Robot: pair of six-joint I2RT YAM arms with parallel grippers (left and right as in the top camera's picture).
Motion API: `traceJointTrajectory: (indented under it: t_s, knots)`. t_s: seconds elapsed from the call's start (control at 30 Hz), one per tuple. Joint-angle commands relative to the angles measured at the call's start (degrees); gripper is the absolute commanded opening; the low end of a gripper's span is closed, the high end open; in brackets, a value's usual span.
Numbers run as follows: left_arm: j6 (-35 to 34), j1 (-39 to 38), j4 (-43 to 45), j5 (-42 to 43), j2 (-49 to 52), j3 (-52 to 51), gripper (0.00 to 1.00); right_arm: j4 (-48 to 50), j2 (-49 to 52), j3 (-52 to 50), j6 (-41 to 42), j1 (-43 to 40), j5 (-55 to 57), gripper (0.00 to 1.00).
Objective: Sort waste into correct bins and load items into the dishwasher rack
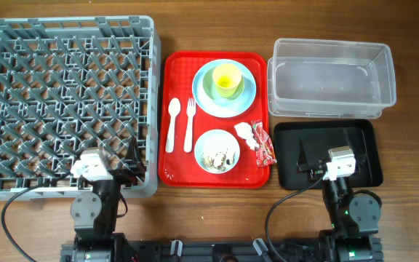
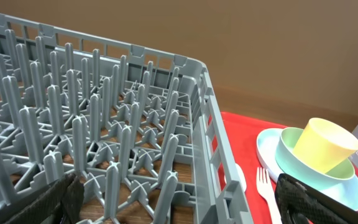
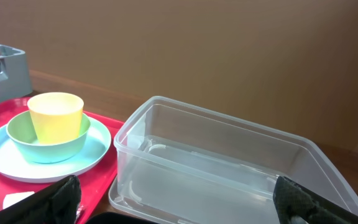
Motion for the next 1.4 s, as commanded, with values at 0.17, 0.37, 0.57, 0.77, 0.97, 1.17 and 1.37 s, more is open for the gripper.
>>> traceJointTrajectory:
  t_s: [0.17,0.37,0.57,0.77,0.97,1.17,1.37]
  knots:
    - [-2.73,0.48,-1.03,4.76,0.28,4.50,1.00,0.42,0.15,-0.02,0.70,-0.11,0.52,1.00]
    - [-2.60,0.48,-12.28,4.90,4.87,20.39,1.00,0.42,0.15,-0.02,0.72,-0.11,0.52,1.00]
    - [0.72,0.46,-35.30,8.52,26.23,47.65,1.00,0.42,0.15,-0.02,0.72,-0.11,0.52,1.00]
    - [0.22,0.42,-50.97,14.36,48.50,68.65,1.00,0.42,0.15,-0.02,0.72,-0.11,0.52,1.00]
    - [-0.13,0.42,-49.27,28.52,59.67,71.52,1.00,0.42,0.15,-0.02,0.70,-0.11,0.52,1.00]
    - [-1.16,-0.48,-51.47,32.48,66.97,71.52,0.26,0.42,0.15,-0.02,0.72,-0.11,0.52,1.00]
    - [-4.37,-7.37,-53.00,26.45,71.30,71.49,0.19,0.42,0.15,-0.02,0.72,-0.11,0.52,1.00]
